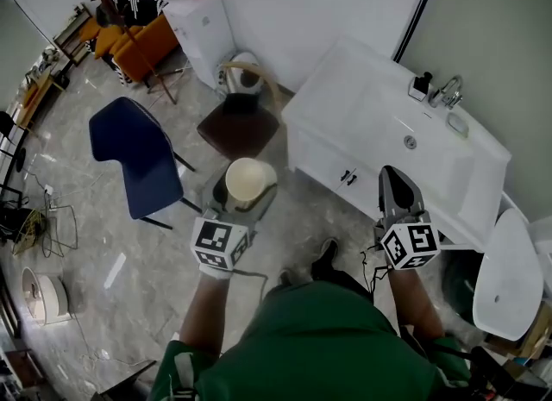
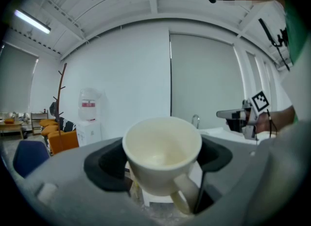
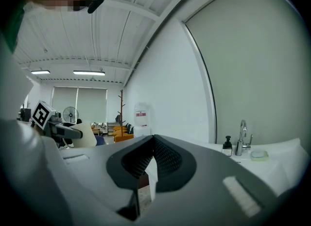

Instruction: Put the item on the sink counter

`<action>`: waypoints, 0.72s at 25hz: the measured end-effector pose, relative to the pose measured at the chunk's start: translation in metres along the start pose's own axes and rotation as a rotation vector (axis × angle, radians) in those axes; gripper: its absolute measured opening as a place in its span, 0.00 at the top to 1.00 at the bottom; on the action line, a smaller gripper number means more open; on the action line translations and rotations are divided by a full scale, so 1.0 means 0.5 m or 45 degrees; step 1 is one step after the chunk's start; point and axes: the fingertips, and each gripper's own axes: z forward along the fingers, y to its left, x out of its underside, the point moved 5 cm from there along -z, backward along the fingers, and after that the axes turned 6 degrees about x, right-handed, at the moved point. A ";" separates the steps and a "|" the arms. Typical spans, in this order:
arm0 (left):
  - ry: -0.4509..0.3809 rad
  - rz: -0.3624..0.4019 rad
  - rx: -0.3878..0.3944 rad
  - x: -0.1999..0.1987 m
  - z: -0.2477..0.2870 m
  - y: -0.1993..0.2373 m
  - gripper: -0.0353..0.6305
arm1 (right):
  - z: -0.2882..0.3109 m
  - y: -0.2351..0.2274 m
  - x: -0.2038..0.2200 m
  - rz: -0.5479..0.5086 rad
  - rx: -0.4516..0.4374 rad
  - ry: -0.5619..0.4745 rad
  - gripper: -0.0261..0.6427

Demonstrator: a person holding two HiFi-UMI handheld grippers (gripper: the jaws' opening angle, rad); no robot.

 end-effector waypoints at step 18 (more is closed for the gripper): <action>0.059 -0.007 -0.111 -0.053 0.282 -0.027 0.32 | 0.178 -0.269 -0.007 0.074 -0.117 0.021 0.96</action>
